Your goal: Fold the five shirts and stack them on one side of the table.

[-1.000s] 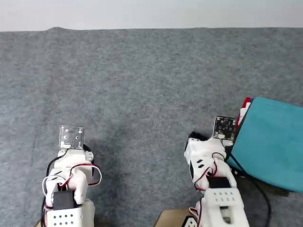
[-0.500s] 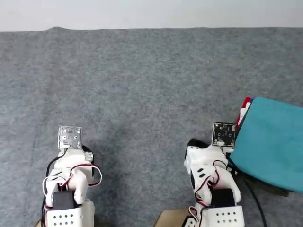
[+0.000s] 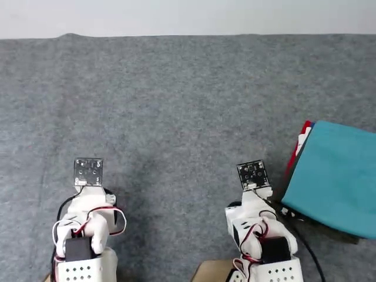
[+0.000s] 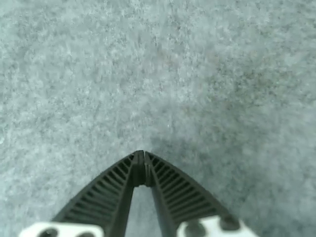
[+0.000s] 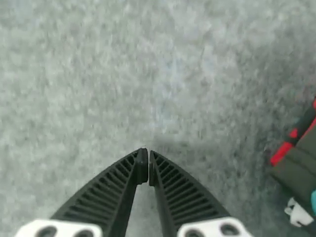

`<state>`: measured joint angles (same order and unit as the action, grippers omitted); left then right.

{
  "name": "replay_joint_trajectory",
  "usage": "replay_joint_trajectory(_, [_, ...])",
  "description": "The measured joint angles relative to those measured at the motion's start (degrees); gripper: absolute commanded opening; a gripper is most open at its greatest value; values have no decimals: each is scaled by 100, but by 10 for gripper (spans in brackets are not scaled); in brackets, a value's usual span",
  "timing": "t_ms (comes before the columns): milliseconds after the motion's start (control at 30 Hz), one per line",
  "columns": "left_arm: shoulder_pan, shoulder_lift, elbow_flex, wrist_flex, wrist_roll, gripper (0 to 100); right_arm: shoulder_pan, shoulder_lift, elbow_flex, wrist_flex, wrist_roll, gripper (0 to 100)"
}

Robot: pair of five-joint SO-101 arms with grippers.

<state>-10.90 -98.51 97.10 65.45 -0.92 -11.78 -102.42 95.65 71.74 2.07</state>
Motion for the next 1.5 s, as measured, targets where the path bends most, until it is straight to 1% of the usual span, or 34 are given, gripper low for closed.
replay_joint_trajectory(133, [-62,-18,-9,404,26,6,290,0,0,237,0,11])
replay_joint_trajectory(300, [-62,-44,-9,457,26,6,466,0,0,290,18,11])
replay_joint_trajectory(1500, [-62,-44,-9,457,26,7,475,0,0,290,53,11])
